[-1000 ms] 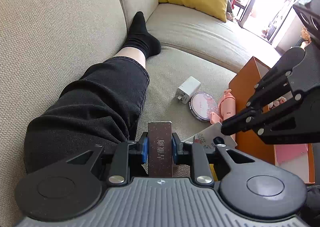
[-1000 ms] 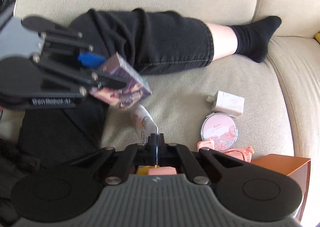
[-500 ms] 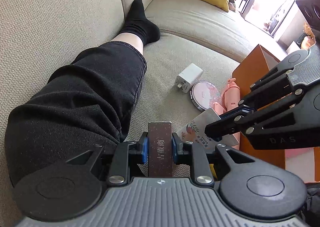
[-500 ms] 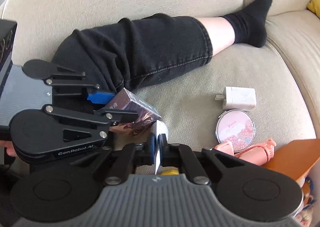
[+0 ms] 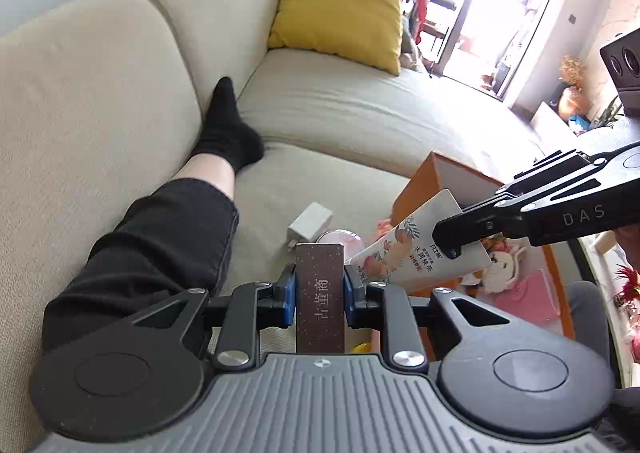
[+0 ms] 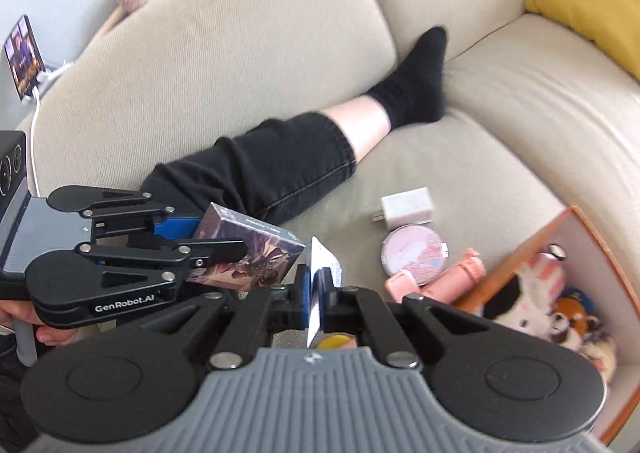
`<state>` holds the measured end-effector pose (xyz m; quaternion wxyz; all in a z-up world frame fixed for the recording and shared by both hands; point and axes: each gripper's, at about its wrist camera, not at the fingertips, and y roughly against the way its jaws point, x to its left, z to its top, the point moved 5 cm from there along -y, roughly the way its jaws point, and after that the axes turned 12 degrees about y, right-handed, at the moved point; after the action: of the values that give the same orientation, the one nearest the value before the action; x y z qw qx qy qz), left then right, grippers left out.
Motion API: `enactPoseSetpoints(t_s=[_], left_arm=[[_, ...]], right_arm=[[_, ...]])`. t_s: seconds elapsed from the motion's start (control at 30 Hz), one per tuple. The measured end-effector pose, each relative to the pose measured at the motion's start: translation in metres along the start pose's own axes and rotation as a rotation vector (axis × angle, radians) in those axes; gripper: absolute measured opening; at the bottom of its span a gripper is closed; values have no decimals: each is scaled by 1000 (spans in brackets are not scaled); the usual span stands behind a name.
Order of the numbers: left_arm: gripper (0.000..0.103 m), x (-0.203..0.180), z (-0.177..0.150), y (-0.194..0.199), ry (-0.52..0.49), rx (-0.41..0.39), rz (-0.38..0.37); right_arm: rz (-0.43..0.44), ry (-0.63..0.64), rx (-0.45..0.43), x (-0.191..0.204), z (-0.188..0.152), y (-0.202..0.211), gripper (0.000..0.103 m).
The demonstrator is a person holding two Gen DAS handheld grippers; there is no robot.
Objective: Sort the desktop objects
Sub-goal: 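Carry both items over the orange box and open the left tool to drop the card pack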
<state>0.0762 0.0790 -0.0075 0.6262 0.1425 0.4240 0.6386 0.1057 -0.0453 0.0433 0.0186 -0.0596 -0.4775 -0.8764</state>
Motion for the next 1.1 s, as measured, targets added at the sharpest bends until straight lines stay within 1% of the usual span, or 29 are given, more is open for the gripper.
enactPoseSetpoints(t_s=[0.17,0.23,0.3,0.37,0.43,0.5,0.63,0.7,0.77,0.9,1.0,1.1], left_arm=[[26,-45,14,20,-71,-45,-110],[26,-64,16,23,-94,-45,-161],[26,-84,15,20,-117,-30,-213],[26,-105,11,9,-143,6,-261],[26,-121,5,-5,-159,48,-281],[26,-135,-5,-27,-173,101,-287],[26,-157,-32,-70,-217,197,-256],[26,-165,-44,-89,-222,244,-245],[26,-173,-52,-106,-227,276,-241],[26,-190,-63,-134,-244,329,-222],[26,-198,-65,-154,-261,355,-196],[25,-206,-68,-169,-267,395,-189]], right_arm=[[-83,-42,-77,-6,-14,64,3],[-122,-60,-97,-10,-22,87,3],[-165,-78,-108,-13,-35,106,3],[-203,-103,-102,-17,-51,117,3],[-234,-132,-80,-21,-70,121,3],[-252,-172,-47,-28,-92,119,3],[-267,-256,50,-42,-137,96,3],[-246,-292,95,-48,-155,80,3],[-236,-302,132,-52,-169,68,3],[-211,-325,178,-63,-188,52,3],[-194,-339,198,-72,-195,44,3],[-188,-338,213,-80,-199,39,3]])
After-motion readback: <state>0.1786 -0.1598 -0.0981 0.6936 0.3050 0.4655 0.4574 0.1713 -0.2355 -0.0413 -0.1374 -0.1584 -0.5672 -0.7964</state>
